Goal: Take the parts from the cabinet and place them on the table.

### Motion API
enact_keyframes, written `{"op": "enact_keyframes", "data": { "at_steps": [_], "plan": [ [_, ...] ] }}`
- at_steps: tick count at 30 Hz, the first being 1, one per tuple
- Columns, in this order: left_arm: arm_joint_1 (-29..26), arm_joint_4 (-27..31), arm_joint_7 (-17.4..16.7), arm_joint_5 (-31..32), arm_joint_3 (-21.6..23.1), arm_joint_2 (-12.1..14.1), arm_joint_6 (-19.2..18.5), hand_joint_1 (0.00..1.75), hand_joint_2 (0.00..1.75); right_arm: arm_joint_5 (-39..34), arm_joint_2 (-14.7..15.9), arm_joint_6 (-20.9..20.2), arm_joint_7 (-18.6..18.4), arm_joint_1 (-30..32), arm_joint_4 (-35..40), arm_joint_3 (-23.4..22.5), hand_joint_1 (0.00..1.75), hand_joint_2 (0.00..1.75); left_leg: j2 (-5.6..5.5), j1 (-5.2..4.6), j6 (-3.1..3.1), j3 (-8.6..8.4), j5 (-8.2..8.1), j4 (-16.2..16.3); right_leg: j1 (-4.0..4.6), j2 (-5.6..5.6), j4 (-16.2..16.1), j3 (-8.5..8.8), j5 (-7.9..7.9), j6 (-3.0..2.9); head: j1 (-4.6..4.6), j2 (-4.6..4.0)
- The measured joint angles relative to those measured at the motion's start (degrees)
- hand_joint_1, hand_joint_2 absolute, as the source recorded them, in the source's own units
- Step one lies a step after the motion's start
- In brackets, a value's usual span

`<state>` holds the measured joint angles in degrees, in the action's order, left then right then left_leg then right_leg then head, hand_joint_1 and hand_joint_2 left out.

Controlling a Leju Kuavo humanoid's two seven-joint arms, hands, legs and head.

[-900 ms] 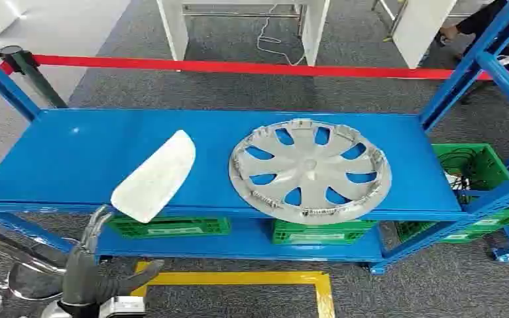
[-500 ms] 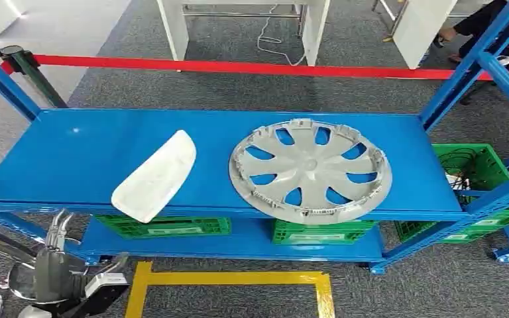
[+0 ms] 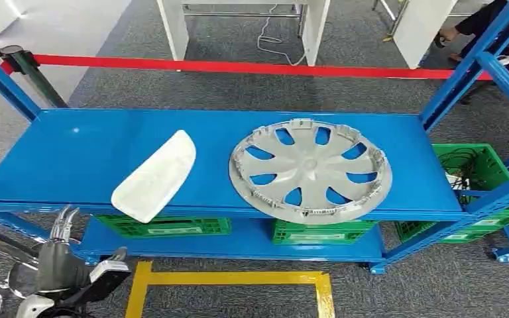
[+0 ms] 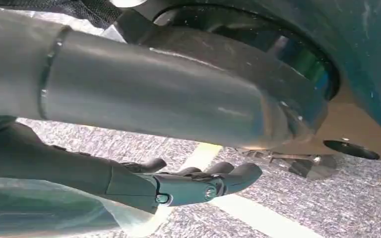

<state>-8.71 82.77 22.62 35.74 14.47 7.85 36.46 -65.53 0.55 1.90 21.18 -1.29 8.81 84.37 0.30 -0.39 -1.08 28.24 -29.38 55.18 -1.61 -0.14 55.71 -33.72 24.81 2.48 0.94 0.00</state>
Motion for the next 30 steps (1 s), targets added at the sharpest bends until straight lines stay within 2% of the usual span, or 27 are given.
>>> {"op": "enact_keyframes", "data": {
  "at_steps": [6, 20, 30],
  "plan": [
    [3.62, -4.24, -0.55, 3.98, 0.13, 0.44, -0.83, 0.00, 1.75, 0.98, 0.42, -0.35, -0.55, -0.53, 0.00, 0.66, 0.00, 0.00, 0.00, 0.00, 0.00, 0.01, 0.00, 0.00, 0.00, 0.01, 0.00, 0.00, 0.00, 0.00, 0.02, 0.00],
    [9.15, -10.25, -3.19, 12.94, 1.84, 1.75, -1.90, 0.00, 1.75, 2.97, 0.92, -0.48, -1.09, -1.00, 0.02, 1.68, 0.00, 0.00, 0.00, 0.00, 0.00, 0.02, 0.01, 0.00, 0.00, 0.01, 0.01, -0.03, 0.00, 0.00, 0.02, 0.00],
    [10.68, -12.35, -3.23, 13.66, 2.82, 2.21, -2.01, 0.00, 1.75, 3.04, 0.94, -0.48, -1.16, -1.33, 0.07, 1.75, 0.00, 0.00, 0.00, 0.00, 0.00, 0.03, 0.01, 0.00, 0.00, 0.01, 0.02, -0.03, 0.00, 0.00, 0.02, 0.00]
  ]
}}
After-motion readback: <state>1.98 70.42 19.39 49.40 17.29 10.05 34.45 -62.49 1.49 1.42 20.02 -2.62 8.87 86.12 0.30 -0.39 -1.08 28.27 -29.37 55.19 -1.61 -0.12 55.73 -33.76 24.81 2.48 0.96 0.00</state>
